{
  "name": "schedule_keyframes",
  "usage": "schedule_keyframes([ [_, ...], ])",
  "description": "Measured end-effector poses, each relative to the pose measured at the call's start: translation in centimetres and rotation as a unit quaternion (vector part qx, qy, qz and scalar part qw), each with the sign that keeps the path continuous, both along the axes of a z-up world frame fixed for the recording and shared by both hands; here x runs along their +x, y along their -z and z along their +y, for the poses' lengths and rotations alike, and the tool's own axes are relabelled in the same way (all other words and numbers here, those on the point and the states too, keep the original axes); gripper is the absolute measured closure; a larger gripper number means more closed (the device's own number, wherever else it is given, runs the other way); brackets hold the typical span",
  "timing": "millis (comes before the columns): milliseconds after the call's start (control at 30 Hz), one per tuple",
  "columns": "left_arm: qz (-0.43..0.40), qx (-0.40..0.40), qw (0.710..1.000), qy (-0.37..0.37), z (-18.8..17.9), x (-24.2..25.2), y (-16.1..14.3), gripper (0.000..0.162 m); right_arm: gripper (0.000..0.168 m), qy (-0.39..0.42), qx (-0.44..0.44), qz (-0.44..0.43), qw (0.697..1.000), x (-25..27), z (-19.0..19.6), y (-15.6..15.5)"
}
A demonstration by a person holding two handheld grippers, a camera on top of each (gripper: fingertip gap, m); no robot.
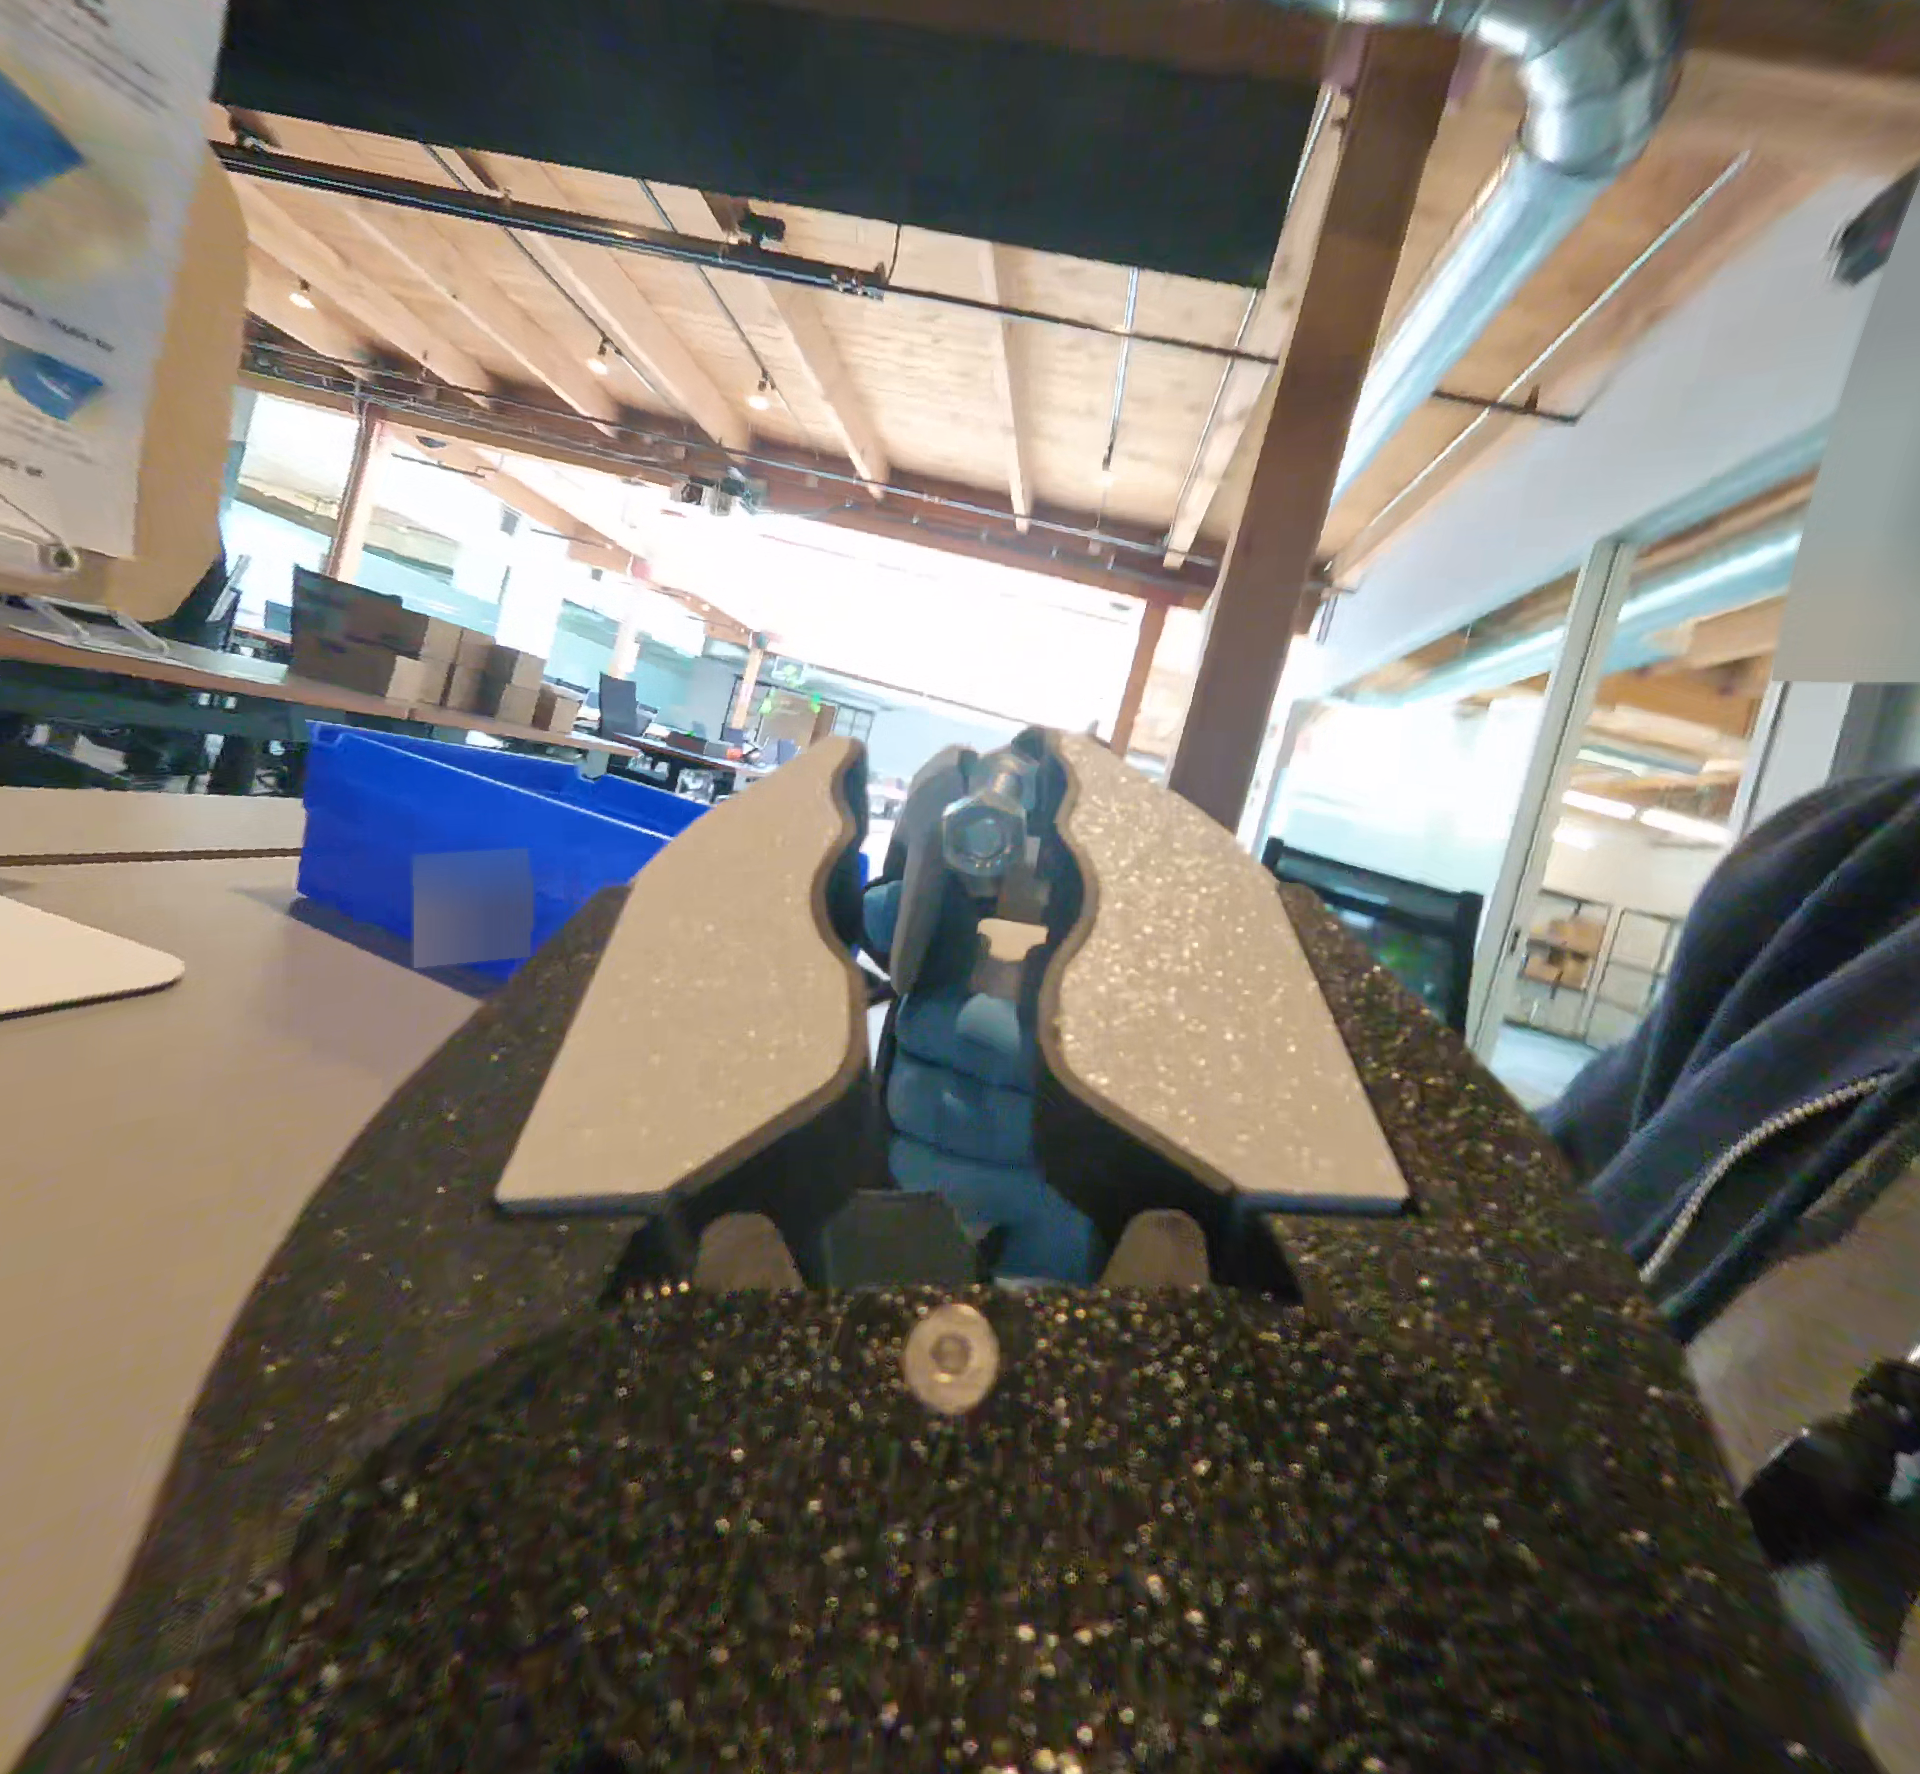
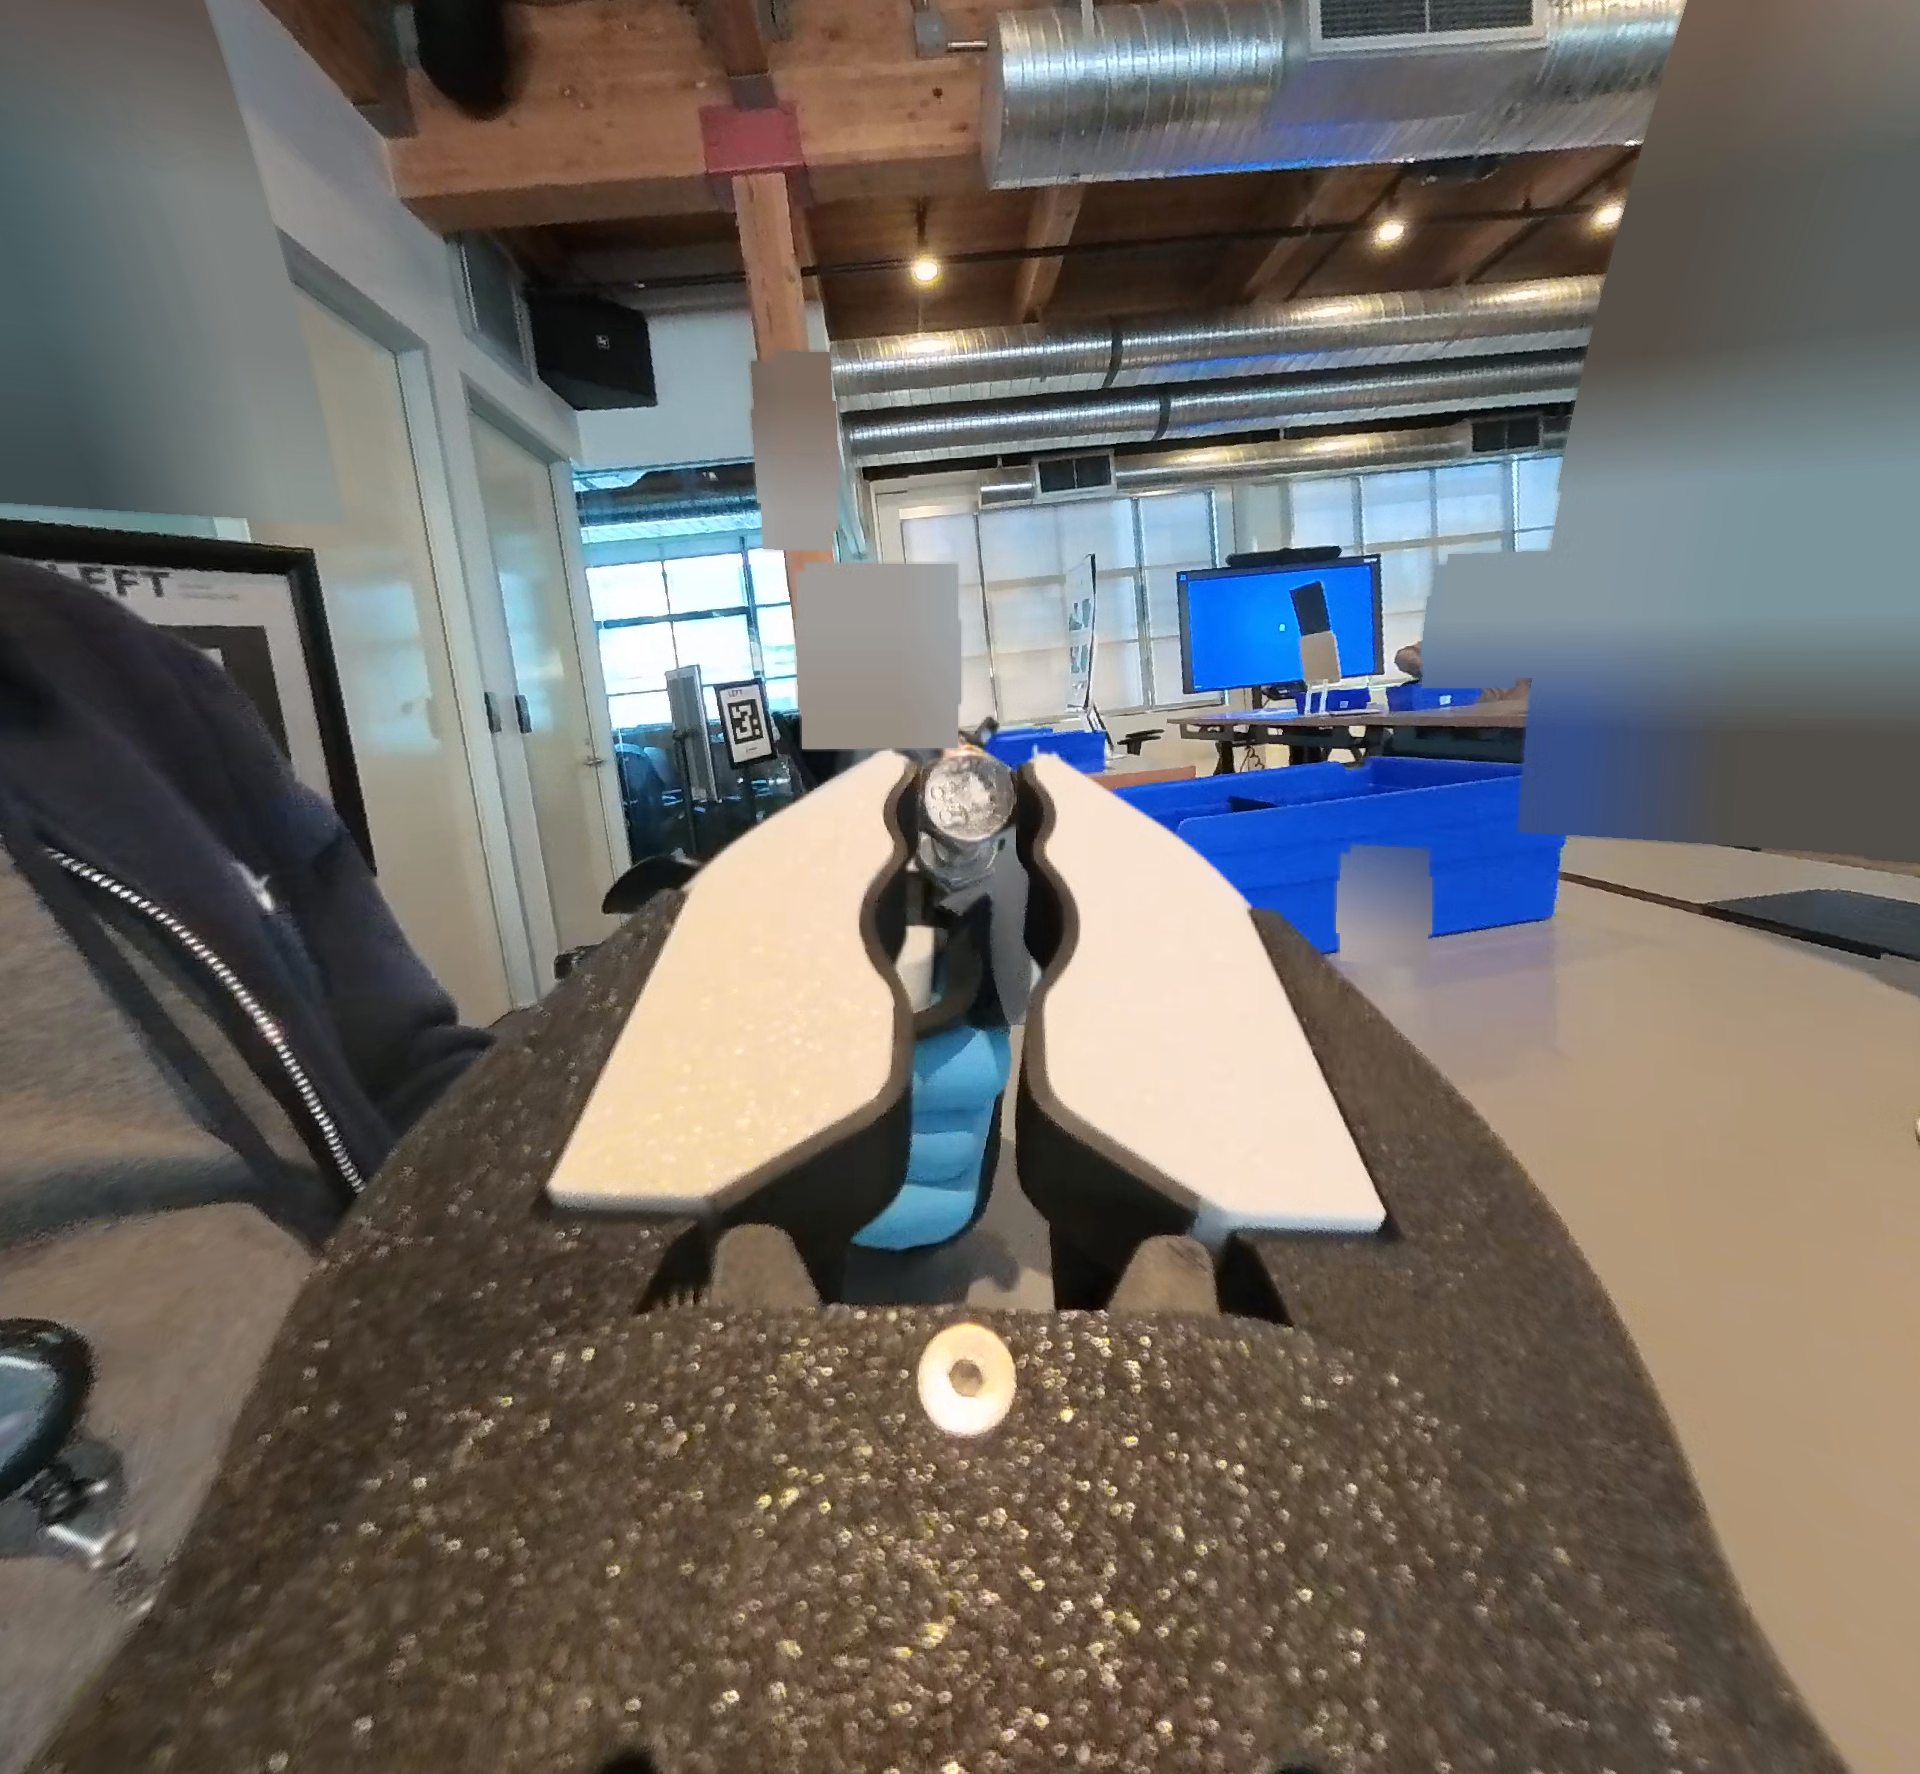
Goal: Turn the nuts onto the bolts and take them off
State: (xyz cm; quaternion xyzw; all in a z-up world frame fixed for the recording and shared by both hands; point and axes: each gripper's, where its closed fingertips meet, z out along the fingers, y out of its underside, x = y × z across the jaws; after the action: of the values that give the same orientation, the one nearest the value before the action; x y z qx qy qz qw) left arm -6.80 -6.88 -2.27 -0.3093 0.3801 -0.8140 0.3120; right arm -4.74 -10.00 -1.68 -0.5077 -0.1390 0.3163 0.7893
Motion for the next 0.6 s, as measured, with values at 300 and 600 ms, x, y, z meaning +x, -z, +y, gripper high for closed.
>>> schedule_keyframes([
  [300,-0.021,0.091,0.995,-0.031,1.6,2.7,-4.7,0.132,0.151,-0.005,0.030,-0.021,0.999,0.6,2.3,-3.3],
  [600,0.016,0.105,0.994,-0.009,2.2,4.3,-2.1,0.133,0.151,0.019,0.017,-0.008,1.000,2.9,2.9,-2.4],
])
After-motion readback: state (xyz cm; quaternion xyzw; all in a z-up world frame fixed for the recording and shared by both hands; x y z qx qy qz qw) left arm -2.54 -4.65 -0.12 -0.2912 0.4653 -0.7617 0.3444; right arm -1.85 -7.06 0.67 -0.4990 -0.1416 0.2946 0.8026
